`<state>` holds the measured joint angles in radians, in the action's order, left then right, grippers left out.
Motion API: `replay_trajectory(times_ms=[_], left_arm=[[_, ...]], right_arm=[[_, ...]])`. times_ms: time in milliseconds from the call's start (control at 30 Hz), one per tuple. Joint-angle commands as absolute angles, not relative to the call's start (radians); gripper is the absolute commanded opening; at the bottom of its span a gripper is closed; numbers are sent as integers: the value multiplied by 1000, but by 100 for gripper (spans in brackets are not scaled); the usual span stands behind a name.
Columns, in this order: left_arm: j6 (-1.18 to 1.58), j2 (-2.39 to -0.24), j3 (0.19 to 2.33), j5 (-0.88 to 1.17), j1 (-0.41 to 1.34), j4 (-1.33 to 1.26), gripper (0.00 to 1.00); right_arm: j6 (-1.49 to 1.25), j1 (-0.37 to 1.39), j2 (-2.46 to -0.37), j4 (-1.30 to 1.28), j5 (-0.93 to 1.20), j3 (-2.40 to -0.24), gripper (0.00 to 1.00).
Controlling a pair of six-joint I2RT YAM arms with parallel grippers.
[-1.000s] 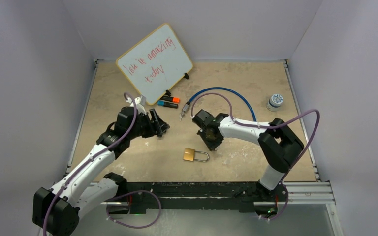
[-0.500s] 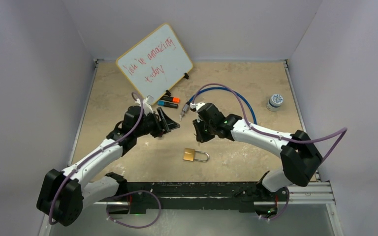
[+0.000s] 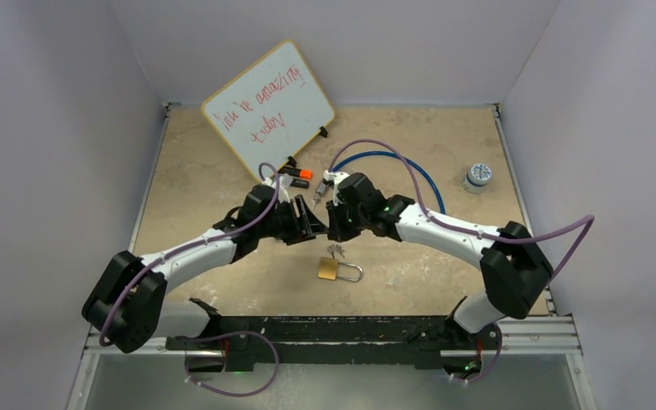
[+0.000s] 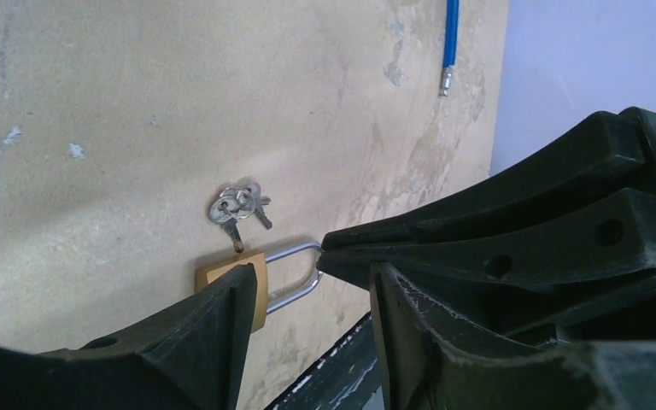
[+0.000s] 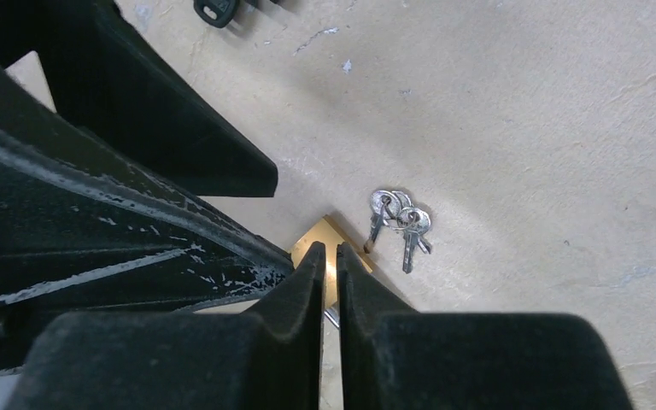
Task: Unlock with the key
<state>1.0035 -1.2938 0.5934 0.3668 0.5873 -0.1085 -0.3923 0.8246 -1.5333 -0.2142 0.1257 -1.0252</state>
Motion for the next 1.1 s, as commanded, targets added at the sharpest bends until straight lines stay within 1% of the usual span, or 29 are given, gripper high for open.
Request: replay_trajectory(times_ms=[0, 133, 200, 267, 400, 567, 833, 1067], left_arm=[[989, -1294, 653, 280, 590, -58, 52], [1006, -1266, 652, 138, 589, 94, 53], [1024, -1256, 643, 102, 589, 138, 52], [1029, -1255, 632, 96, 589, 150, 52], [1042, -1249, 612, 101, 589, 149, 52], [1053, -1234, 597, 98, 588, 142, 52], [1060, -1233, 589, 99, 589, 138, 52], [1063, -1241, 588, 103, 589, 131, 52]], right_arm=[[-409, 830, -1558, -217, 114, -1066, 13], [-368, 841, -1643, -332, 39, -1112, 24], [-351, 861, -1685, -383, -13, -1139, 29], [-338, 883, -1726, -425, -58, -1167, 31], [-338, 920, -1783, -482, -143, -1206, 32], [-326, 935, -1812, -512, -201, -1230, 31], [-314, 937, -1859, -515, -230, -1237, 32], [-272, 934, -1914, -493, -181, -1267, 32]])
